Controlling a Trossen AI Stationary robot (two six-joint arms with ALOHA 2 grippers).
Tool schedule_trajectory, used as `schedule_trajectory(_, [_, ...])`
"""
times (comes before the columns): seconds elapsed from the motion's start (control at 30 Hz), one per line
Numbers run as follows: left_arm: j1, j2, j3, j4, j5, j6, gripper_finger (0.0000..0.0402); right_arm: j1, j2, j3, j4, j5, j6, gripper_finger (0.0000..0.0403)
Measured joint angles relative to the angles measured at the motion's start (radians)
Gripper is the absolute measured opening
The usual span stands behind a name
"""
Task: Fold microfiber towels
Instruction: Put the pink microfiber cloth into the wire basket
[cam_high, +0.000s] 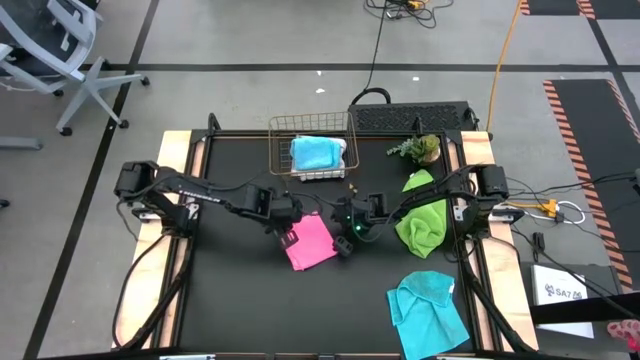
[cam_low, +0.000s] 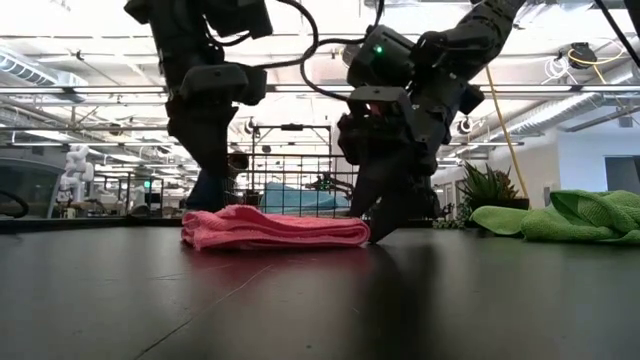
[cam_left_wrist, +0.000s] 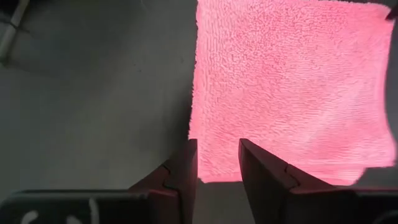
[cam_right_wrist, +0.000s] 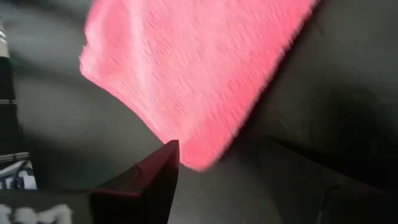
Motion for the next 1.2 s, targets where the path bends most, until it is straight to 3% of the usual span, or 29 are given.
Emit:
schedule_trajectory(0.37, [0.097, 0.001, -0.003, 0.0, 0.107, -0.008, 0.012, 0.0, 0.0, 0.0, 0.044, 0.005, 0.005, 0.0217])
schedule_trajectory(0.57, [0.118, 0.001, -0.093, 0.061, 0.244, -0.036, 0.012, 0.0, 0.0, 0.0, 0.069, 0.025, 0.005, 0.0217])
schedule_trajectory(0.73, [0.12, 0.002, -0.171, 0.123, 0.261, -0.089, 0.012, 0.0, 0.0, 0.0, 0.067, 0.024, 0.005, 0.0217])
schedule_trajectory(0.97, [0.136, 0.002, -0.19, 0.229, 0.326, -0.105, 0.012, 0.0, 0.0, -0.005, 0.08, 0.032, 0.005, 0.0217])
schedule_trajectory(1.2, [0.143, 0.002, -0.19, 0.194, 0.3, -0.077, 0.012, 0.007, 0.0, -0.065, 0.199, 0.055, 0.084, 0.0217])
